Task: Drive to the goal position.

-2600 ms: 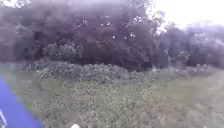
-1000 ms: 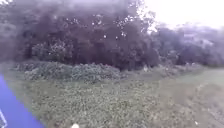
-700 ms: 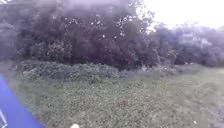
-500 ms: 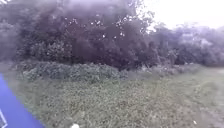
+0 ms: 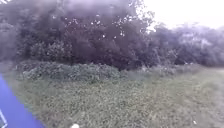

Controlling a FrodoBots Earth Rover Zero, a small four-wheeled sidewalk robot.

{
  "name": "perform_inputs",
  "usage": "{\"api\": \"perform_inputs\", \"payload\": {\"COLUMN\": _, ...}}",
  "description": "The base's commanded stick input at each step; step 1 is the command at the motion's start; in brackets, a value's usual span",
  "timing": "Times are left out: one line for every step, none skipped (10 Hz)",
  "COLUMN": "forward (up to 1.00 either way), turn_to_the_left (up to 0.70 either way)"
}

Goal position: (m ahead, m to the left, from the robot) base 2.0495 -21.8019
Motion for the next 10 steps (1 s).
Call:
{"api": "perform_inputs", "payload": {"forward": 0.0, "turn_to_the_left": -0.7}}
{"api": "perform_inputs", "payload": {"forward": 0.0, "turn_to_the_left": -0.7}}
{"api": "perform_inputs", "payload": {"forward": 0.0, "turn_to_the_left": -0.7}}
{"api": "perform_inputs", "payload": {"forward": 0.0, "turn_to_the_left": -0.7}}
{"api": "perform_inputs", "payload": {"forward": 0.0, "turn_to_the_left": -0.7}}
{"api": "perform_inputs", "payload": {"forward": 0.0, "turn_to_the_left": -0.7}}
{"api": "perform_inputs", "payload": {"forward": 0.0, "turn_to_the_left": -0.7}}
{"api": "perform_inputs", "payload": {"forward": 0.0, "turn_to_the_left": -0.7}}
{"api": "perform_inputs", "payload": {"forward": 0.0, "turn_to_the_left": -0.7}}
{"api": "perform_inputs", "payload": {"forward": 0.0, "turn_to_the_left": -0.7}}
